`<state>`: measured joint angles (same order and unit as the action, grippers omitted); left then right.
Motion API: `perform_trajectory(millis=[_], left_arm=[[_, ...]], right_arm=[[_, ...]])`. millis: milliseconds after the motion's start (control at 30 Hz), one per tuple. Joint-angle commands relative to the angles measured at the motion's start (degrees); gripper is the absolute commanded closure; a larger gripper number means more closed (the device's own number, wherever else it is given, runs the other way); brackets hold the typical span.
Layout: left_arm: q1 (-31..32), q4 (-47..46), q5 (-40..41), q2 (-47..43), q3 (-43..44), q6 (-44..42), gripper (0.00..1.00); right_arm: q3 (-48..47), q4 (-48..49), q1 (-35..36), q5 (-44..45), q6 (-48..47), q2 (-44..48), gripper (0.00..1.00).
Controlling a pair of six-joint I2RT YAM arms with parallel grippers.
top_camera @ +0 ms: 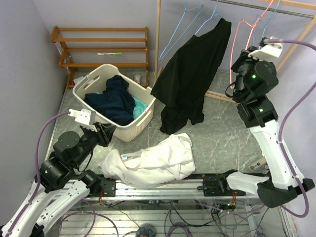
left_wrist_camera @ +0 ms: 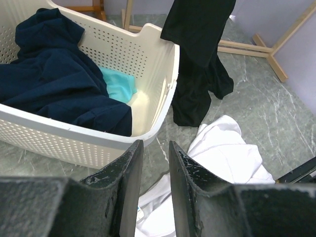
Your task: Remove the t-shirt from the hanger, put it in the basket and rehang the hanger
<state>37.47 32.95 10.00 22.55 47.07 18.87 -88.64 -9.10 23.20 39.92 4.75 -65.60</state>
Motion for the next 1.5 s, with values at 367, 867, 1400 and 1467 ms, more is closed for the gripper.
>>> perform_trajectory(millis=[367,867,1400,1467], left_arm=[[1.08,0.02,-1.77,-2.52,-0.30,-0.53,0.48],[1.75,0.02,-2.26,-2.42,-0.39,-0.67,0.47],[2.56,-0.05,-3.08,-1.48,-0.39,-0.90,0.46],[2.58,-0.08,-3.10,-1.26,-0.39,-0.94,0.46]], right_arm=[[0.16,13.75,-5.58,-3.54,-6.08,-7.66,1.00],[2.48,16.60,-14.92,-22.56,3.71,-9.07,1.00],[-1.74,15.17,-15.13,-23.88,4.47,-15.11,1.00],[-3.68,13.44,-15.14,-23.76,5.19,-16.47,1.00]])
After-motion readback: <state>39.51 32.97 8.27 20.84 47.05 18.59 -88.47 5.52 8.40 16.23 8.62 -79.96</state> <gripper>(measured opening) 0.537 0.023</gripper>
